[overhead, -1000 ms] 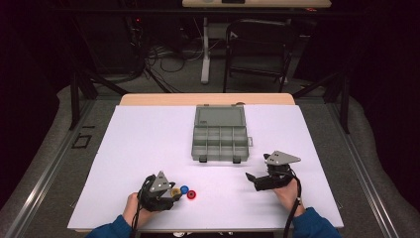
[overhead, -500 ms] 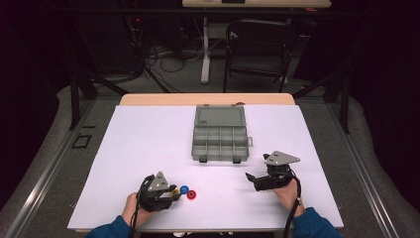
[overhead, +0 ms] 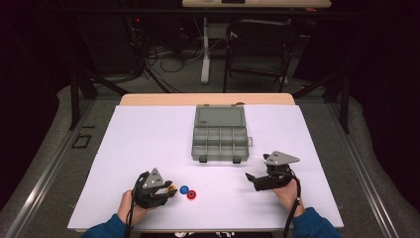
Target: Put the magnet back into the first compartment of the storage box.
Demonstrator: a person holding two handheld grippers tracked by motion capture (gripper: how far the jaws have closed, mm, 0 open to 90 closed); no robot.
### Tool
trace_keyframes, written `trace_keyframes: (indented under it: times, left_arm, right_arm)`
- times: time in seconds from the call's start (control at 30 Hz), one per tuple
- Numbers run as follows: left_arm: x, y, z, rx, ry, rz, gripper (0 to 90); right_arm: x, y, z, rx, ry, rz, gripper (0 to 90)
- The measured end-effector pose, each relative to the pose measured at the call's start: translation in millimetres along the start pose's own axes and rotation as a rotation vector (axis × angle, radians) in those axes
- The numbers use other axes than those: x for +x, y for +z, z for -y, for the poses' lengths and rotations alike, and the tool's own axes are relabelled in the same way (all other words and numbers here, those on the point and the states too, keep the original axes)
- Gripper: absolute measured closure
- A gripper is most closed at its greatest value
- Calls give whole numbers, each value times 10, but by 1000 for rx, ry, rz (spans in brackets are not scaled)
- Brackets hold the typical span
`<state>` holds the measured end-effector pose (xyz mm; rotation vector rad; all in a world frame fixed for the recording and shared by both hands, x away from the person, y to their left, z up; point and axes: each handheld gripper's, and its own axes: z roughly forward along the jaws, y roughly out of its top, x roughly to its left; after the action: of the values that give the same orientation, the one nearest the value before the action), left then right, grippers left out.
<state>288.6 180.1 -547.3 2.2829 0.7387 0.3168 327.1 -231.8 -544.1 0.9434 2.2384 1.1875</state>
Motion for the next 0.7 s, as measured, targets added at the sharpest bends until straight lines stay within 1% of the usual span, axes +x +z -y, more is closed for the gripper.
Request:
trace_keyframes:
  times: [0.2,0.3,0.37,0.47,0.63,0.67,0.7]
  left_arm:
    - [38,-26,-35,-9,5,-12,628]
    - [65,-38,-54,-4,12,-17,628]
    - [89,-48,-68,-12,7,-20,628]
    - [118,-64,-95,-19,10,-27,629]
    - [166,-86,-142,-23,2,-26,628]
    - [178,-89,-159,-23,7,-27,628]
    - [189,-93,-178,-32,2,-25,628]
  right_arm:
    - [-5,-10,-8,0,-5,2,34]
    - [-7,-8,-11,-2,-9,5,34]
    - [-4,-7,-14,-2,-13,8,34]
    - [-7,-13,-19,-6,-10,11,34]
    - [-20,-25,-27,-9,-17,18,34]
    - [-22,-28,-29,-9,-17,19,34]
    - [-23,-31,-31,-10,-18,21,34]
